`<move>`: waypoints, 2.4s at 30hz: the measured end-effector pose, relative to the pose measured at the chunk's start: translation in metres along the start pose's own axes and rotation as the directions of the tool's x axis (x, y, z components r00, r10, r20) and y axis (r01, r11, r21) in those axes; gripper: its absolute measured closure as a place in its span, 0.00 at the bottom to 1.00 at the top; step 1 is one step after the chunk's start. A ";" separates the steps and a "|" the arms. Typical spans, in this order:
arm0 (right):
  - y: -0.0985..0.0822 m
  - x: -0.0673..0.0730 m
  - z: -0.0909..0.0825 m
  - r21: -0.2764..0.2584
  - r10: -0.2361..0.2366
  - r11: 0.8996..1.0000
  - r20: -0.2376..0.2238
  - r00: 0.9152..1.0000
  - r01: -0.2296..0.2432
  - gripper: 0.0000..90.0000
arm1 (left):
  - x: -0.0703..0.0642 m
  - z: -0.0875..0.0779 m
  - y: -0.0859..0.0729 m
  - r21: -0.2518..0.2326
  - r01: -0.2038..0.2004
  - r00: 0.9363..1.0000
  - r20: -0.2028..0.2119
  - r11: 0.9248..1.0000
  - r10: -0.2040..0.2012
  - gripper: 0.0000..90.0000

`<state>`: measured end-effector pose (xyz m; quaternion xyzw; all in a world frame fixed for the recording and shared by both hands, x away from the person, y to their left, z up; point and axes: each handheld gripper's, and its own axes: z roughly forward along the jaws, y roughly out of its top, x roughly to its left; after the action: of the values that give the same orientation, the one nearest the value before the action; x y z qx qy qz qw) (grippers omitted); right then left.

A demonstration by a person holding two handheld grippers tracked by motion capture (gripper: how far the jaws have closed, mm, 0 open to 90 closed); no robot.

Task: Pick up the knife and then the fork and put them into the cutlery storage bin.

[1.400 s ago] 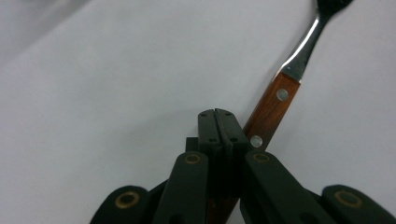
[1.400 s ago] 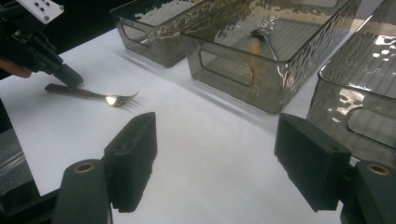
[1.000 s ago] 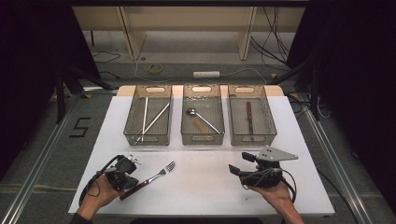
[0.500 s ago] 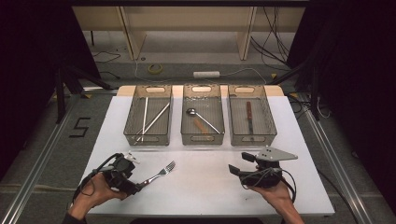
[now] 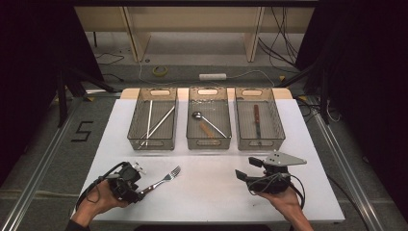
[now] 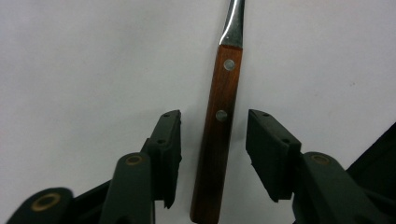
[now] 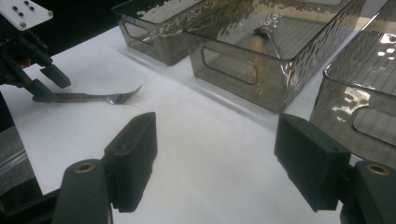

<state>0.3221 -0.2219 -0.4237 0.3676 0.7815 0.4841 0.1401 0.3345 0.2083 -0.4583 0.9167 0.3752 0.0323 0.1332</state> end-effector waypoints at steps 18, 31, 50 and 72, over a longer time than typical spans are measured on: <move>0.000 0.000 0.000 -0.005 0.005 1.000 -0.003 1.000 -0.005 0.31 | -0.004 0.006 -0.001 0.029 -0.033 0.999 -0.014 0.999 0.033 0.78; 0.000 0.001 0.000 -0.003 -0.001 1.000 -0.003 1.000 0.001 0.31 | -0.003 0.006 -0.003 0.005 -0.069 0.998 -0.007 0.998 0.069 0.84; 0.001 0.004 0.001 -0.006 -0.012 1.000 -0.021 1.000 0.012 0.31 | -0.015 -0.006 0.011 -0.090 -0.067 0.994 0.082 0.994 0.075 0.84; 0.004 0.043 0.015 0.005 -0.159 0.987 -0.118 0.980 0.161 0.31 | -0.050 0.003 0.063 -0.080 -0.187 0.964 0.177 0.979 0.199 0.84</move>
<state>0.3029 -0.1805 -0.4215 0.2756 0.8190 0.4863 0.1300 0.3414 0.1296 -0.4428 0.9434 0.2690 -0.0282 0.1922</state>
